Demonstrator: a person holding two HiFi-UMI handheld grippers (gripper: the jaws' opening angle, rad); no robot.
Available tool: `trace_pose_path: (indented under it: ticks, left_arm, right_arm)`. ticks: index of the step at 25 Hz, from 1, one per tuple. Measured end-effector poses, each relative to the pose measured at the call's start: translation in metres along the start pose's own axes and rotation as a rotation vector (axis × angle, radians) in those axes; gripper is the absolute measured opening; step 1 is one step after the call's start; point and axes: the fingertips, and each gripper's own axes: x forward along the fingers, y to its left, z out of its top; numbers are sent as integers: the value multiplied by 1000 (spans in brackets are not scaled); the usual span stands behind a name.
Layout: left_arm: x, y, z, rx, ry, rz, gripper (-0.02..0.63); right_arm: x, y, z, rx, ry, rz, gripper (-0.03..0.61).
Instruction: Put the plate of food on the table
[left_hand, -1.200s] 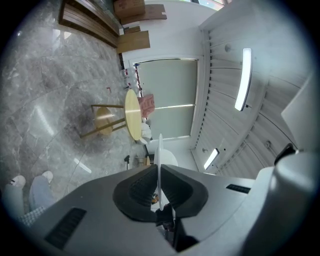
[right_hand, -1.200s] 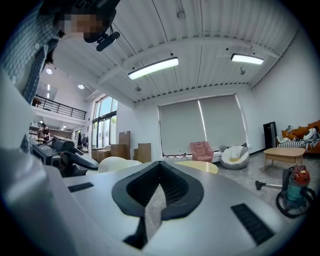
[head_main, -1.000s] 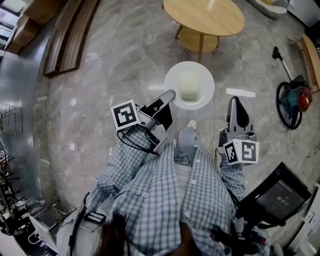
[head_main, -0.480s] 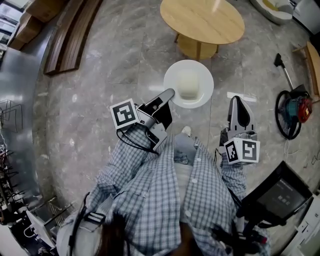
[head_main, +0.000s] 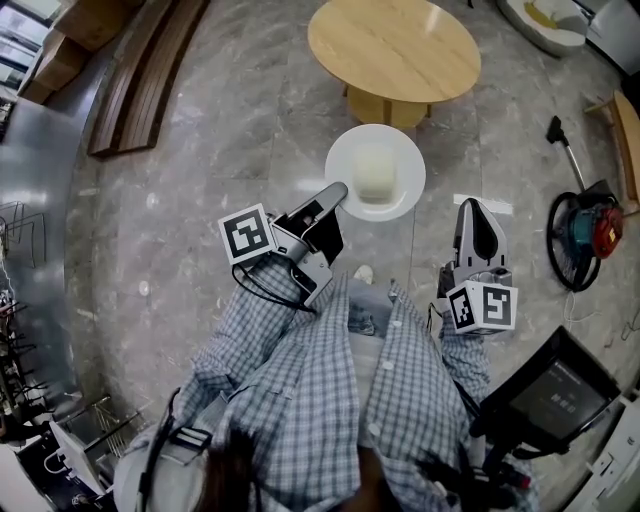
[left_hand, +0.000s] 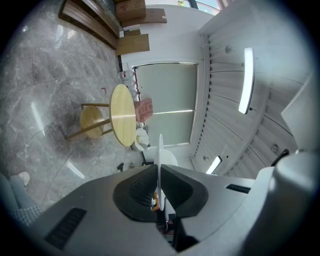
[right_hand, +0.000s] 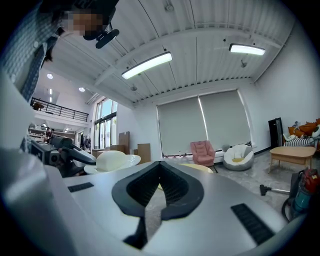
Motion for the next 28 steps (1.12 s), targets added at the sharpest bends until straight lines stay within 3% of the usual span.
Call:
trace_pose_path:
  ticks: [28]
  left_arm:
    - [2, 4, -1, -9, 21, 17, 20]
  right_arm:
    - [-8, -7, 0, -29, 0, -26, 7]
